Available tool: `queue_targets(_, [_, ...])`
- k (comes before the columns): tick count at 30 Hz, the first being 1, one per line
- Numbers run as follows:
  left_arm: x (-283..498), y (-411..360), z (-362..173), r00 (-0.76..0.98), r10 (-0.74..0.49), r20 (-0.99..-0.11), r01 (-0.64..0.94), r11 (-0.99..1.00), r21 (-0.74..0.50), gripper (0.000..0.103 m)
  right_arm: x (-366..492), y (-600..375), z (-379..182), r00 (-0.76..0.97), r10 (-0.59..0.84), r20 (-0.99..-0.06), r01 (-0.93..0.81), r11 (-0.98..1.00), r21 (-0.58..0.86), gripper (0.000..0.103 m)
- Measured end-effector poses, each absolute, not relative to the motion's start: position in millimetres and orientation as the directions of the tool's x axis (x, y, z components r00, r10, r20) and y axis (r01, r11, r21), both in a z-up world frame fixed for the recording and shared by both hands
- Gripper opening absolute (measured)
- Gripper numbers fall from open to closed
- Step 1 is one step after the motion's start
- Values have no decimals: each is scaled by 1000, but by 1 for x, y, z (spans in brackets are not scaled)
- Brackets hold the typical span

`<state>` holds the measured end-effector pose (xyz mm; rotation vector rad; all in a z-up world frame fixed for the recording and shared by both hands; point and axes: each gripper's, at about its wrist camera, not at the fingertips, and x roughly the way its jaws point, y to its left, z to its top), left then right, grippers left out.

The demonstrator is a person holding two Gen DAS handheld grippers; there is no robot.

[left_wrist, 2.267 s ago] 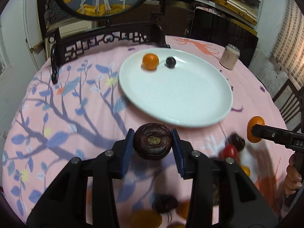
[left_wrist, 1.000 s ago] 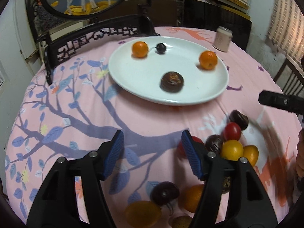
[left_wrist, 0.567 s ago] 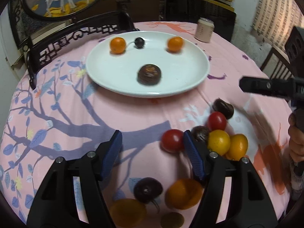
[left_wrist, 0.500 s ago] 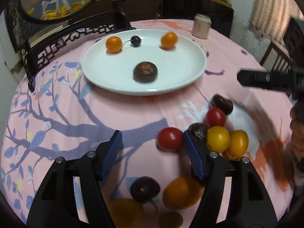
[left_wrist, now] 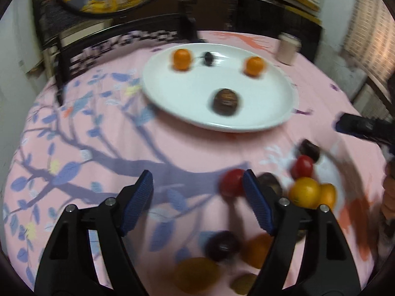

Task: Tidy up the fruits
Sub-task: 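Grasp a red tomato with the left tool while the right tool grasps a dark brown fruit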

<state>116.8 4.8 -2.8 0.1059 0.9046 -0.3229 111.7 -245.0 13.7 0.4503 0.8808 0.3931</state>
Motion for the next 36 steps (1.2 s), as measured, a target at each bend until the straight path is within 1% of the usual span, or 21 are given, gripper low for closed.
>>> queue_targets(3, [111,-12,-9,566,-227,-793,366,931,-5,76,112,-244,13,569,510,-645,-143,834,533,65])
queue_targets(5, [113,-17,-15,548,-231,-804,374,927,-11,76,113,-245,11,564,515,-645,-141,830,540,65])
queue_targets(7, [116,-14,-16,536,-257,-804,377,925,-45,73,113,-245,11,561,516,-647,-138,829,542,65])
queue_targets(9, [118,-9,-16,517,-287,-807,376,923,-88,64,114,-245,10,559,515,-649,-138,830,540,65])
queue_targets(10, [121,-5,-16,507,-301,-807,371,922,-111,63,114,-244,10,558,516,-650,-138,830,541,65])
queue_targets(12, [125,5,-15,511,-287,-810,333,935,-122,56,113,-245,10,558,517,-649,-138,829,542,65])
queue_targets(14, [133,21,-16,494,-318,-809,284,939,-195,56,113,-245,11,561,518,-646,-138,828,544,65])
queue_targets(16, [133,29,-13,496,-327,-804,260,940,-222,54,113,-246,11,561,523,-642,-139,824,550,65])
queue_targets(19, [128,19,-12,487,-345,-802,305,928,-214,54,113,-245,11,555,526,-644,-141,823,551,65])
queue_targets(21, [126,10,-15,484,-323,-813,320,930,-179,53,114,-244,9,543,530,-651,-142,822,551,65])
queue_targets(22, [127,7,-19,476,-315,-821,321,931,-171,51,115,-242,7,533,534,-657,-143,822,552,65])
queue_targets(23, [129,7,-23,463,-314,-829,317,932,-176,44,115,-241,6,523,537,-662,-144,821,553,65])
queue_targets(25, [128,7,-24,468,-308,-828,313,934,-170,43,117,-238,2,503,542,-674,-146,821,552,65])
queue_targets(27, [129,9,-24,460,-315,-830,310,933,-183,34,118,-234,-2,486,538,-689,-147,827,543,65])
queue_targets(36, [125,7,-20,477,-268,-837,303,944,-129,32,122,-223,-16,443,511,-737,-141,851,506,65])
